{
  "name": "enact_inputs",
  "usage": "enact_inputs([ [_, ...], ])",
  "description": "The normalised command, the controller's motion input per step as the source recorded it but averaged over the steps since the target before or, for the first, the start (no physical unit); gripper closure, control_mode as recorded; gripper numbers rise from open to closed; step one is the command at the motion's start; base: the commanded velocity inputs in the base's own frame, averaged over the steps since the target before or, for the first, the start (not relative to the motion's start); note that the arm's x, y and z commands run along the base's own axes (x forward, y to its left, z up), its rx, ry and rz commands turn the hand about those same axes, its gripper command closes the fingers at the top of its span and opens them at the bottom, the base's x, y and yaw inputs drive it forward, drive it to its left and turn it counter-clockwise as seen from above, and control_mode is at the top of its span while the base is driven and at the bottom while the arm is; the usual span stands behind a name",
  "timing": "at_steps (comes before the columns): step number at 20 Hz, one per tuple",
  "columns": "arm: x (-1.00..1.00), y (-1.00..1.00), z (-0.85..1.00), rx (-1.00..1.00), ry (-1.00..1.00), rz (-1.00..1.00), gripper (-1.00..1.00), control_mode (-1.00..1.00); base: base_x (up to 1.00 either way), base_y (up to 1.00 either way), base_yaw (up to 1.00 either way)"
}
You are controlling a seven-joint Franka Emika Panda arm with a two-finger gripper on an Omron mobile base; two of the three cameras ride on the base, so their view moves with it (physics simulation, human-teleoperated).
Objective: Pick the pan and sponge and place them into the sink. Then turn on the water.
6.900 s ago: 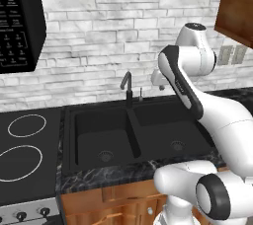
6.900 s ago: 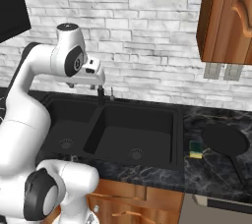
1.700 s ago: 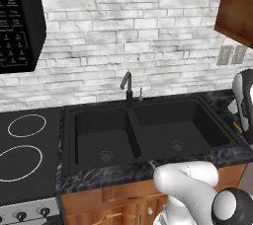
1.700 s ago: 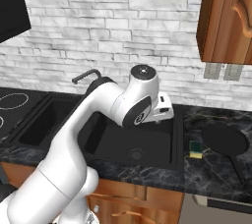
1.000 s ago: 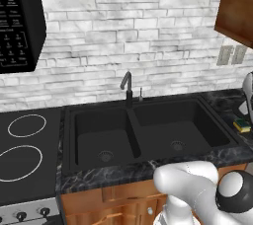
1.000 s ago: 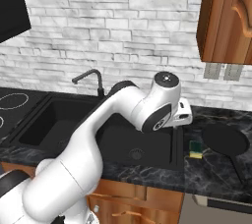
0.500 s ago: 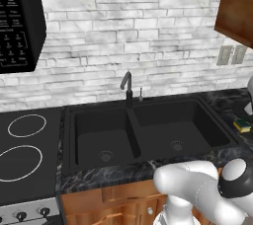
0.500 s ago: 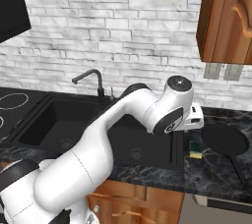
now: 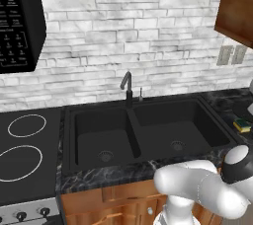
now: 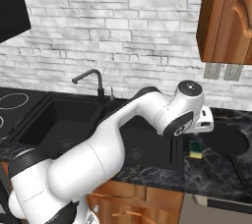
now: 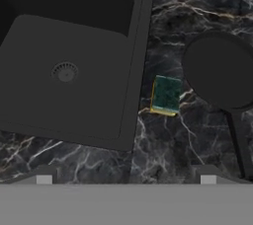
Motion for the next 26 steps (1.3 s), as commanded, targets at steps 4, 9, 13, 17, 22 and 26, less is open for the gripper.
enact_inputs([
  [4,0.17,-0.34,-0.12,0.0,0.01,-0.02,-1.0,-1.0,0.0,0.0,0.0],
  [9,0.2,-0.38,-0.05,0.01,0.04,-0.02,-1.0,-1.0,0.0,0.0,0.0],
  [13,0.12,-0.36,-0.07,0.01,0.03,-0.02,-1.0,-1.0,0.0,0.0,0.0],
  [17,0.09,-0.34,-0.1,0.0,0.02,-0.02,-1.0,-1.0,0.0,0.0,0.0],
  [22,0.03,-0.33,-0.12,0.0,0.0,-0.01,-1.0,-1.0,0.0,0.0,0.0],
  [26,0.01,-0.33,-0.16,0.0,0.0,-0.01,-1.0,-1.0,0.0,0.0,0.0],
])
